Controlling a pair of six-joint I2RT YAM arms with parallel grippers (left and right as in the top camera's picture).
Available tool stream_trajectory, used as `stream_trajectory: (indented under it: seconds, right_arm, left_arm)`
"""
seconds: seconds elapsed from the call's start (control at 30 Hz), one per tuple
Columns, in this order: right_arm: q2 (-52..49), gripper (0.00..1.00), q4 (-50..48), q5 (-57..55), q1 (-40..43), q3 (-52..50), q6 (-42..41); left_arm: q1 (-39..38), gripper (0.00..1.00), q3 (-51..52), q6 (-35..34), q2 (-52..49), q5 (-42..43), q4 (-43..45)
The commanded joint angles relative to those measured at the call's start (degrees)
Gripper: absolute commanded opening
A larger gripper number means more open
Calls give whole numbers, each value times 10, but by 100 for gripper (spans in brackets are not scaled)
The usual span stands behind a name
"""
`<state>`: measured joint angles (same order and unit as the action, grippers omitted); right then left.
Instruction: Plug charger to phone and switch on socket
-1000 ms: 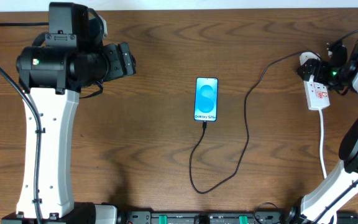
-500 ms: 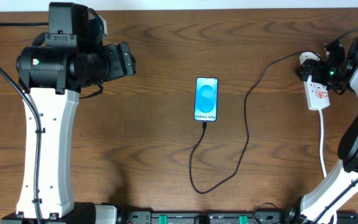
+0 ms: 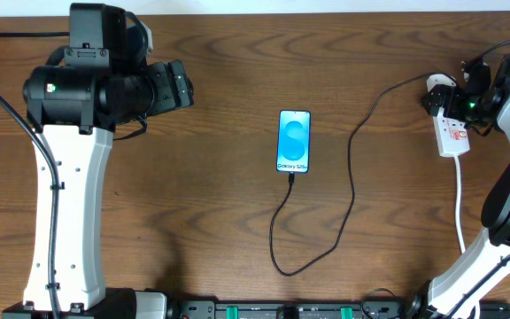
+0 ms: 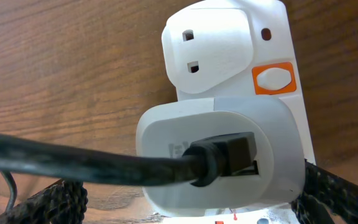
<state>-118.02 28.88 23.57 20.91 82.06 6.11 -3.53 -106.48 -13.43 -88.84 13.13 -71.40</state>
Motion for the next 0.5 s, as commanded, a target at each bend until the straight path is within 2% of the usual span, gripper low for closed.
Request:
stream_trajectory:
  seconds: [0.0, 0.47]
  right_arm:
    - [-14, 99, 13, 104, -15, -22, 0]
    - [-14, 99, 55, 115, -15, -22, -1]
  left_arm:
    - [0, 88, -1, 8, 1, -8, 0]
    - [0, 88, -1, 8, 1, -8, 0]
